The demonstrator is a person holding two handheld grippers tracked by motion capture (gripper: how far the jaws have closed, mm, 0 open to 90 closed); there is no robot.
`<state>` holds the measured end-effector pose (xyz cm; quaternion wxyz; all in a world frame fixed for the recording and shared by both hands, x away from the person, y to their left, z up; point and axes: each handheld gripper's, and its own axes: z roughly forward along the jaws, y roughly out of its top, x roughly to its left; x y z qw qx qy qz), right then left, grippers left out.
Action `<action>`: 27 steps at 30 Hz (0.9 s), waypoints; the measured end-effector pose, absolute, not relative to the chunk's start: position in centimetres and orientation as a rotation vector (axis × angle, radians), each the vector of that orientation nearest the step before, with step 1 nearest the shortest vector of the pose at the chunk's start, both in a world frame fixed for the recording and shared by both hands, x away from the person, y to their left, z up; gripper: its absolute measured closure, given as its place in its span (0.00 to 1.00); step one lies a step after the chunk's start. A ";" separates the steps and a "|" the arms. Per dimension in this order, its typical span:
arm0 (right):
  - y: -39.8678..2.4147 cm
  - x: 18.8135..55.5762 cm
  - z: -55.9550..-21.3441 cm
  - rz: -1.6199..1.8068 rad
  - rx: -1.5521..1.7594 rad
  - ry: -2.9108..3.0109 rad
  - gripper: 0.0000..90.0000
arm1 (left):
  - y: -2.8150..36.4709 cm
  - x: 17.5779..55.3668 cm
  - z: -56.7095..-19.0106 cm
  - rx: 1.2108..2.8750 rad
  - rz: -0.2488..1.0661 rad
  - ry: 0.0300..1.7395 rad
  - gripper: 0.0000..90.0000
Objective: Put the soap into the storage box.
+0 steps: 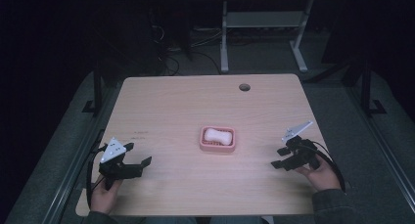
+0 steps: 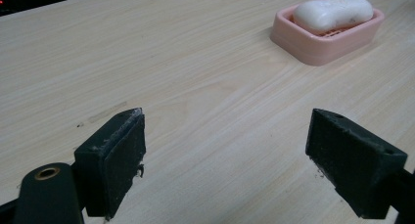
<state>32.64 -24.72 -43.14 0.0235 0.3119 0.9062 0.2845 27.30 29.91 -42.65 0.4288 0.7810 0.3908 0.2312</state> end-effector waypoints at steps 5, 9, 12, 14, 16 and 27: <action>-25.2 32.1 -43.5 0.881 0.981 2.796 0.43 | 29.8 27.3 -42.7 1.944 0.579 0.975 0.16; -25.5 31.4 -43.7 0.891 0.986 2.785 0.43 | 29.8 27.3 -42.7 1.944 0.578 0.975 0.16; -25.6 31.0 -43.7 0.896 0.999 2.784 0.43 | 29.8 27.3 -42.7 1.943 0.576 0.976 0.16; -25.8 30.5 -43.8 0.903 0.997 2.773 0.43 | 29.8 27.3 -42.8 1.949 0.577 0.971 0.16; -25.8 30.2 -43.8 0.908 0.999 2.772 0.43 | 29.8 27.3 -42.8 1.951 0.576 0.971 0.16; -26.0 28.9 -44.3 0.932 1.014 2.750 0.42 | 29.7 27.3 -42.8 1.959 0.569 0.963 0.16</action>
